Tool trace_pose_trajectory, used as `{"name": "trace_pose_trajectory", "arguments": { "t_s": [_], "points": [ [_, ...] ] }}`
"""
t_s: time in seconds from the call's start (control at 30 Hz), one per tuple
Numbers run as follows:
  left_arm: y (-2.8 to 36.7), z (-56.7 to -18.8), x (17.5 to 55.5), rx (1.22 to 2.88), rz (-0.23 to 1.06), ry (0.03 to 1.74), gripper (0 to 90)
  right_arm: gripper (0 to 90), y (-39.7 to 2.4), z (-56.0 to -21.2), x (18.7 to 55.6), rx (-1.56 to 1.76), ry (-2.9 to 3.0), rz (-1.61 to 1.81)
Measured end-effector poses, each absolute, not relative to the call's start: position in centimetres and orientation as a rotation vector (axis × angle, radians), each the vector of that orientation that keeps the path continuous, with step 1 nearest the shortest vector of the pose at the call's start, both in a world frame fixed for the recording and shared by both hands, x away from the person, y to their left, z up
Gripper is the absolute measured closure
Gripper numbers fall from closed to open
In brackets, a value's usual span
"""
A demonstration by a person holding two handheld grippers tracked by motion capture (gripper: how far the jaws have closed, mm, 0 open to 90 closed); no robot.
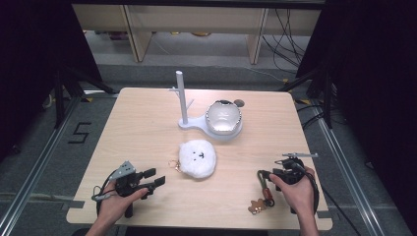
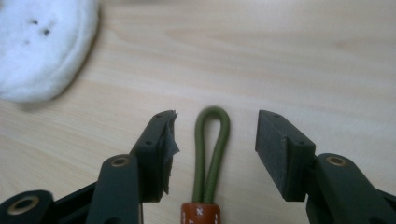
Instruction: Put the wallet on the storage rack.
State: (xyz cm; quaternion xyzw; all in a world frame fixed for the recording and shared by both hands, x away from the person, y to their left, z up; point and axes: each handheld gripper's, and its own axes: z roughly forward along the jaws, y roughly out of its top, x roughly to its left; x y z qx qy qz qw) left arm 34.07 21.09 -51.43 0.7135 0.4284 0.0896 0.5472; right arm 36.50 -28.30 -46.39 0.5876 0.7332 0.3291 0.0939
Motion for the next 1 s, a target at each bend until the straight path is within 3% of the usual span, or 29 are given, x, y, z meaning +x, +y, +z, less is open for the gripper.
{"name": "trace_pose_trajectory", "arguments": {
  "t_s": [0.17, 0.43, 0.67, 1.0],
  "points": [
    [20.2, -50.5, 35.4, 1.711, 0.208, 1.033, 36.7, 47.6, -26.8, -44.4, 37.1, 1.698, 2.231, 0.984],
    [17.8, -49.0, 39.2, 1.744, 0.152, 1.047, 34.4, 48.6, -24.6, -44.9, 38.3, 1.665, 2.28, 1.016],
    [15.6, -48.3, 43.6, 1.871, 0.102, 1.115, 35.1, 50.0, -23.4, -45.2, 39.1, 1.695, 2.322, 0.974],
    [13.6, -49.2, 45.7, 2.012, 0.101, 1.177, 36.1, 49.1, -22.4, -44.8, 39.2, 1.761, 2.358, 0.984]
  ]
}}
